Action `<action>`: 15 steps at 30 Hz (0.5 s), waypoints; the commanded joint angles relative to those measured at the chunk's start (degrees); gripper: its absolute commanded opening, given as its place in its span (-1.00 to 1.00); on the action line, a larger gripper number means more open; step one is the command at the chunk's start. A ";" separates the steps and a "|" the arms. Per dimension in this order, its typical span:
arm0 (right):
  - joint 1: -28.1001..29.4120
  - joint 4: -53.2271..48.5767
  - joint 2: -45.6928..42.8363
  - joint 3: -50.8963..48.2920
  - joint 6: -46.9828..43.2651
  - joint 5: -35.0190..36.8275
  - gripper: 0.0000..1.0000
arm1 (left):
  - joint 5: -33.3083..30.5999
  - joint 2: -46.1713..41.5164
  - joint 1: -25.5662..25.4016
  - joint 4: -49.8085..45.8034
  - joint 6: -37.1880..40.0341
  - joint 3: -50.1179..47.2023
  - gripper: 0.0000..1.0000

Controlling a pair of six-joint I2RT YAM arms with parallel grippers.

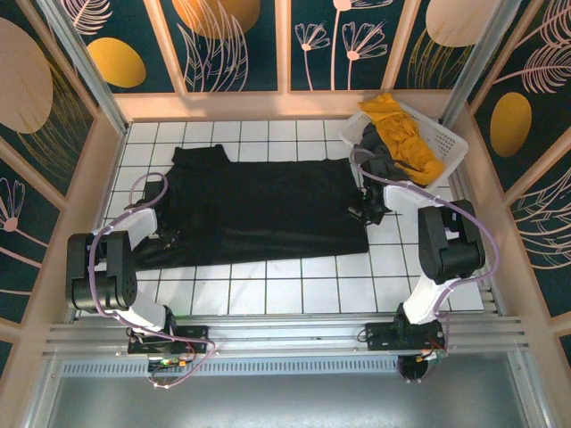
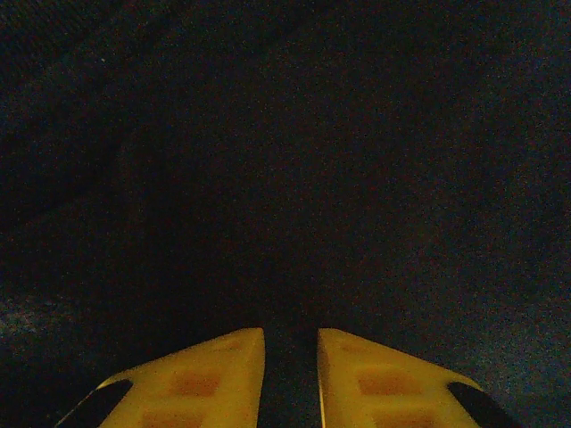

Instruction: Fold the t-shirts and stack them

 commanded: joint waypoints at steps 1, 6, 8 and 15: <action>-0.72 -1.58 -0.71 2.05 -0.16 -0.04 -1.00 | -0.45 2.02 0.21 0.06 0.82 -0.09 -0.51; -0.72 -0.47 -0.50 1.02 -2.05 -2.79 -0.68 | -0.37 2.19 0.21 0.07 1.11 0.18 -0.51; -0.68 0.47 -0.57 0.14 -3.52 -3.39 -0.61 | -0.19 2.20 0.21 0.06 1.13 0.22 -0.51; -1.07 2.07 -0.01 -0.67 -7.49 -5.25 -0.51 | -0.10 2.37 0.21 -0.11 1.37 0.34 -0.52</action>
